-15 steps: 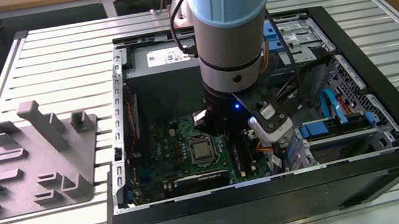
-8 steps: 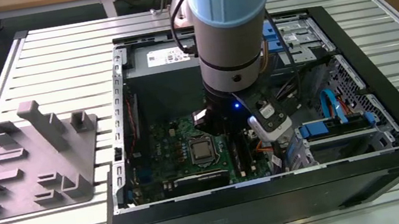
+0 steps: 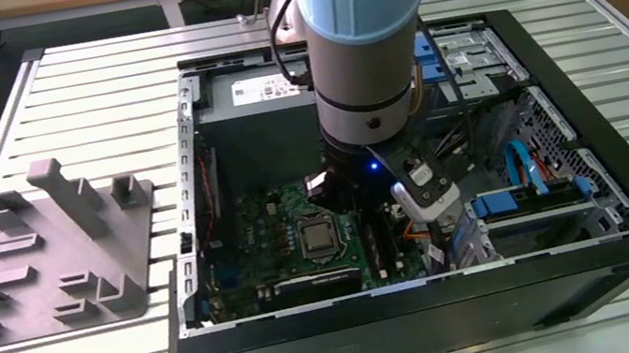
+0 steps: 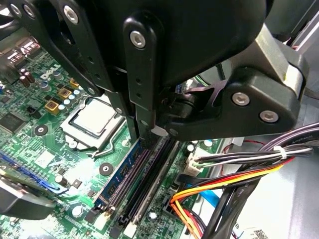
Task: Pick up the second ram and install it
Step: 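Insert the second ram into the second slot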
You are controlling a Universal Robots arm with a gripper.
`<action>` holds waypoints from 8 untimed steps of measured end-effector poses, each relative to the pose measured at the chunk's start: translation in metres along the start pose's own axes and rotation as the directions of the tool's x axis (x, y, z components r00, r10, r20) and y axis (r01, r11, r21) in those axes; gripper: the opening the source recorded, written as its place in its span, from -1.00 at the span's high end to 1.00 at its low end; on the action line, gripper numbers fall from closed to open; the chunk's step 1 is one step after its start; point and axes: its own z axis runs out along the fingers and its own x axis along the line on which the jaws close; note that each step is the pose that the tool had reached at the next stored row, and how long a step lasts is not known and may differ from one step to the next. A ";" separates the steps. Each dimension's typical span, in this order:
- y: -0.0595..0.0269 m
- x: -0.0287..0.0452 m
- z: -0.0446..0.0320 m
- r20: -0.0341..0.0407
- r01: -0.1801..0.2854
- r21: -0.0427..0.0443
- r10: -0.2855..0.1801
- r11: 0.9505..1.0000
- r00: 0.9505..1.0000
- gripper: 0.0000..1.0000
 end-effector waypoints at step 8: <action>0.0008 0.0002 0.0018 0.000 0.000 0.002 0.000 1.000 1.000 0.73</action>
